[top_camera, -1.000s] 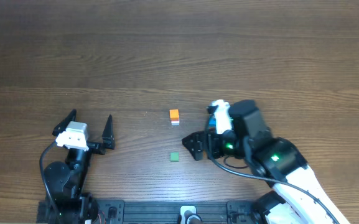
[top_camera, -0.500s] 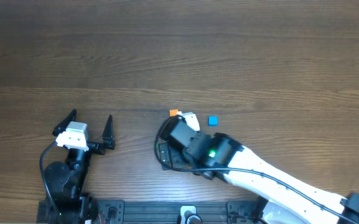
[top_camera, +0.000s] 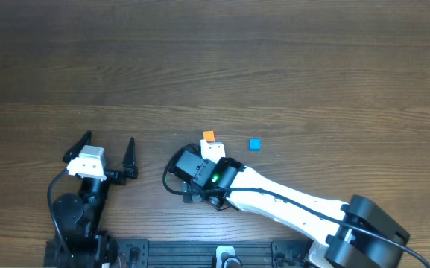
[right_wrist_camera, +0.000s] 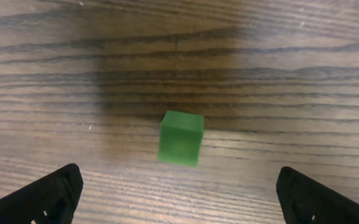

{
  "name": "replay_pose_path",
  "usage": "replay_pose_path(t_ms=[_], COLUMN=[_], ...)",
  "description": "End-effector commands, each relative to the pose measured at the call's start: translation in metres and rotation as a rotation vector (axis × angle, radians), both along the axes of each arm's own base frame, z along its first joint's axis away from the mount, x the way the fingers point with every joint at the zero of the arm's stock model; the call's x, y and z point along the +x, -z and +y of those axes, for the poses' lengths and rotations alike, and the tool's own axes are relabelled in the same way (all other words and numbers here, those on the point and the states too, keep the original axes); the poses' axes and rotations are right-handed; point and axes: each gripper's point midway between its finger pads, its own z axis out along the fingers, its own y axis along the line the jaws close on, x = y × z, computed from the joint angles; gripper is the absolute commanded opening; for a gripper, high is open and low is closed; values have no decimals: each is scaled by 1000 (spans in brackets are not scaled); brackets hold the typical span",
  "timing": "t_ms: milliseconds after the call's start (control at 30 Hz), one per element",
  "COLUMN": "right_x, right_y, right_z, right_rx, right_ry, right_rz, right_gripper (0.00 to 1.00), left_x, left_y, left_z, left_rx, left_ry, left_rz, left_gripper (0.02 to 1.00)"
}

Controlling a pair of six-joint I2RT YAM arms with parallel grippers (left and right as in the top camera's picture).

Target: Stack Cubes

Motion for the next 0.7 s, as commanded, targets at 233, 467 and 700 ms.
replay_pose_path(t_ms=[233,467,700], right_x=[2,4,3], right_y=[26,32,38], right_z=[-2,-1,1], right_rx=[-80,-91,-96], right_ry=[108,115,117], right_rz=[8,6,10], right_gripper=[978,939,908], left_x=[0,0,0], left_y=[1,1,1], left_z=[2,2,2], left_rx=[15,15,15], left_ry=[-10,-10,-11], left_rz=[-4,-4,-4], left_gripper=[1000,1000,1000])
